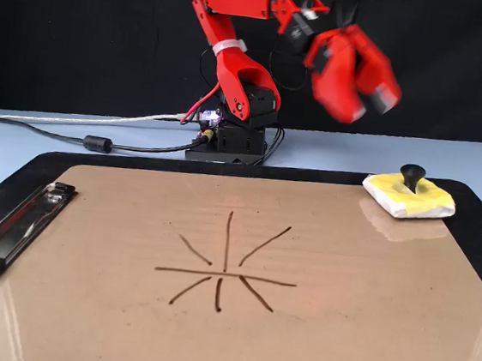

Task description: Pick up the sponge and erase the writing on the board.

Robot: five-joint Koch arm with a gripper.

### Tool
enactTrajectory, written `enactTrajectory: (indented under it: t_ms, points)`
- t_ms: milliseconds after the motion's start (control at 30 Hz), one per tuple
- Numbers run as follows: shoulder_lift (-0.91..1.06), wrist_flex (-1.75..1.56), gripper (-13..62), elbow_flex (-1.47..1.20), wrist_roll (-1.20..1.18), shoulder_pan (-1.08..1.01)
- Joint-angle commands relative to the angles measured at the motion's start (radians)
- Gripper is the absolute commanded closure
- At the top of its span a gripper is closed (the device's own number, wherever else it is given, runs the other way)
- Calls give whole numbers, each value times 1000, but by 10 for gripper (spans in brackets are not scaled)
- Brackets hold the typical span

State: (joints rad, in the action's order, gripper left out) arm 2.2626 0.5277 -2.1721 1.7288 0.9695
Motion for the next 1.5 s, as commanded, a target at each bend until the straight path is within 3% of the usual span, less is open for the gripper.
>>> enactTrajectory:
  t_ms: [0, 433, 900, 1000, 1133, 1267, 1467]
  points:
    - [-69, -235, 158, -5, 18, 107]
    - [-457, -750, 158, -167, -160, 166]
    - [-614, -962, 163, -255, -221, 164]
    - [-623, -976, 221, -275, -222, 156]
    - [-620, -977, 363, -293, -224, 130]
    - [-612, -1017, 565, -296, -225, 92]
    - [-531, -1025, 573, -284, -184, 38]
